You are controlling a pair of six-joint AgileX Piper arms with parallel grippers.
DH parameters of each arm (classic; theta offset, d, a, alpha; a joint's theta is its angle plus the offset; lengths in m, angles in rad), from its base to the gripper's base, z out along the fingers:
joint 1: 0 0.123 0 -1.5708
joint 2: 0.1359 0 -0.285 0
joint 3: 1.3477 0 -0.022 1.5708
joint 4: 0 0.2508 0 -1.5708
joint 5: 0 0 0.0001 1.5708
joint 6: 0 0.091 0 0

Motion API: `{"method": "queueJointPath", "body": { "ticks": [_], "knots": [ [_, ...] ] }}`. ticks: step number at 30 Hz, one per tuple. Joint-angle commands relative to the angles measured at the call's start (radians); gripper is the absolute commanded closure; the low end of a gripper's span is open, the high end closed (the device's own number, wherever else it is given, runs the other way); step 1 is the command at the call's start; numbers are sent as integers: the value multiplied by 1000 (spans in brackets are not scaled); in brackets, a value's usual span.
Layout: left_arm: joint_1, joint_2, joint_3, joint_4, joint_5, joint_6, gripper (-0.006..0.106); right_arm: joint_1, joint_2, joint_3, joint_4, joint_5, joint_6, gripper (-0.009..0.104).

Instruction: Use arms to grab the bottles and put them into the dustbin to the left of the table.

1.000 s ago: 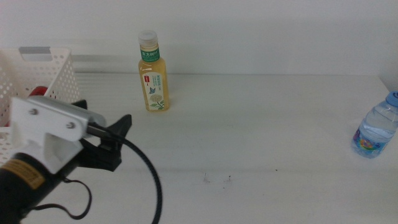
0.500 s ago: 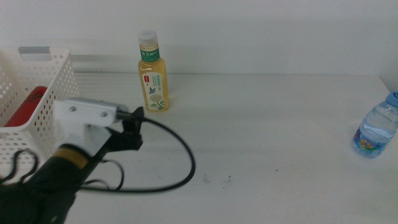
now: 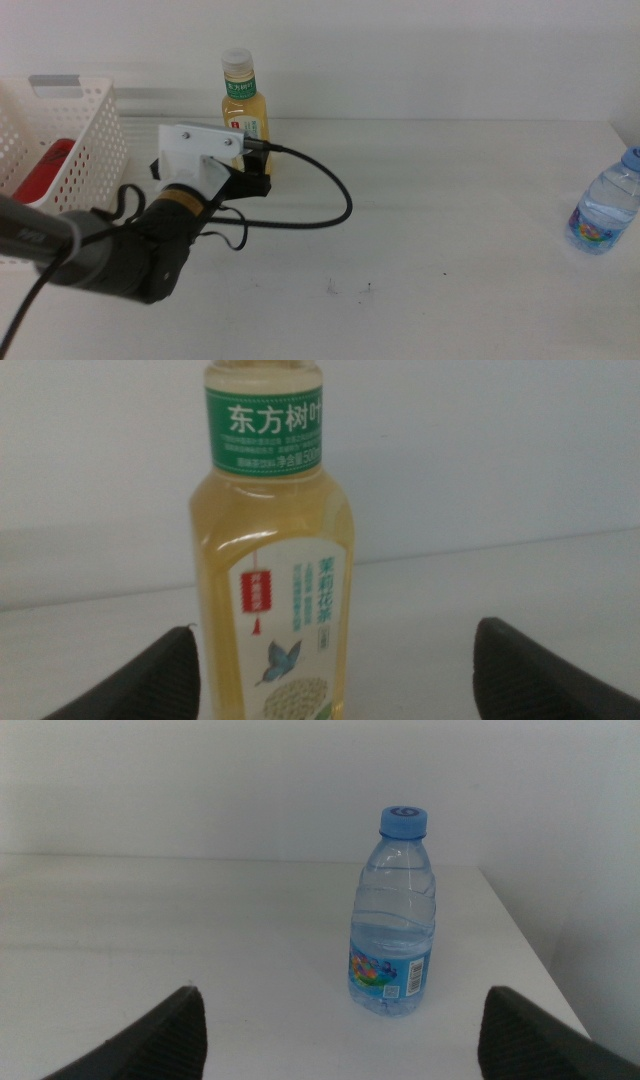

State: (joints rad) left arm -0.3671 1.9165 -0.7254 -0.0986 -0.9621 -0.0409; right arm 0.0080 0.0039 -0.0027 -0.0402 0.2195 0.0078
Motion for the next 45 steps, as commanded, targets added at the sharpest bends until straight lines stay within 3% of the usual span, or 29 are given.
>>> {"method": "queueJointPath", "body": {
  "ticks": [1,16,45],
  "knots": [
    [4,26,-45,-3,16,-12,7,-8,-4,3,-4,-10,-8,4],
    [57,104,-181,39,84,-10,7,-8,-4,3,-4,-10,-8,4],
    [80,369,-507,20,120,-11,7,-8,-4,3,-4,-10,-8,4]
  ]
}}
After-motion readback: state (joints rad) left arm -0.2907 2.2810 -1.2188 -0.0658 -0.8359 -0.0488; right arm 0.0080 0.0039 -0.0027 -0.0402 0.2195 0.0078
